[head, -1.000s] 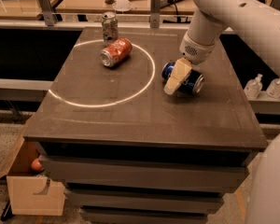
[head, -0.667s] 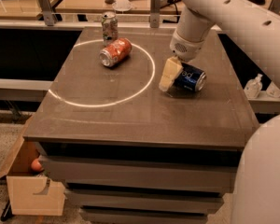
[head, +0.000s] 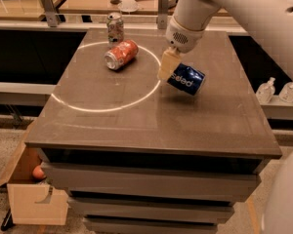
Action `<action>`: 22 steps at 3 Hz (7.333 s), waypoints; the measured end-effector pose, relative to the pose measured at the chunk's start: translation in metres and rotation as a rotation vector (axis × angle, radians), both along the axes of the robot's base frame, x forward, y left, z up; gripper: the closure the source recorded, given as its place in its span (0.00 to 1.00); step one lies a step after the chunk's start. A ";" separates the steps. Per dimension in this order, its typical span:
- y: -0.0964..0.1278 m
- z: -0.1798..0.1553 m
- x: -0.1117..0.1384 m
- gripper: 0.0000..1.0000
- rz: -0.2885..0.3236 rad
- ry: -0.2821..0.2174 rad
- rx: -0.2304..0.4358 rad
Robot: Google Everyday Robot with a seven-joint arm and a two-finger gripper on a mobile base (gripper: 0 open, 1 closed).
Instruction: Place pepsi can upright
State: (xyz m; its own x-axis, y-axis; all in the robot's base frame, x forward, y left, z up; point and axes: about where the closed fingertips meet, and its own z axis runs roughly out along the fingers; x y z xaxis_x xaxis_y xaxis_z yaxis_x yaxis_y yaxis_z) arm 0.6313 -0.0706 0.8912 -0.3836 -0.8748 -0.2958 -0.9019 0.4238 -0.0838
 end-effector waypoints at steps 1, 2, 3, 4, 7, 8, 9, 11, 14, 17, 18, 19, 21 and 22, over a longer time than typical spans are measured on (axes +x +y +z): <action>0.018 0.022 -0.010 0.99 0.106 -0.053 0.059; 0.036 0.034 -0.014 1.00 0.221 -0.076 0.294; 0.060 0.038 -0.026 1.00 0.375 -0.094 0.603; 0.072 0.045 -0.033 1.00 0.474 -0.126 0.791; 0.064 0.020 -0.048 0.45 0.502 -0.074 1.000; 0.047 0.025 -0.045 0.54 0.490 -0.093 1.007; 0.036 0.031 -0.043 0.85 0.475 -0.122 1.025; 0.033 0.033 -0.043 1.00 0.456 -0.137 1.078; 0.106 0.026 -0.048 1.00 0.558 -0.041 1.147; 0.103 0.015 -0.052 0.81 0.583 -0.021 1.200; 0.098 0.023 -0.051 1.00 0.568 -0.046 1.248; 0.099 0.030 -0.050 1.00 0.553 -0.059 1.295; 0.118 0.040 -0.050 0.96 0.565 -0.039 1.359; 0.118 0.036 -0.051 0.73 0.578 -0.032 1.338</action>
Offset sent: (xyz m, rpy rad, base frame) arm -0.0320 0.0490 0.0678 0.5312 -0.0664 0.3032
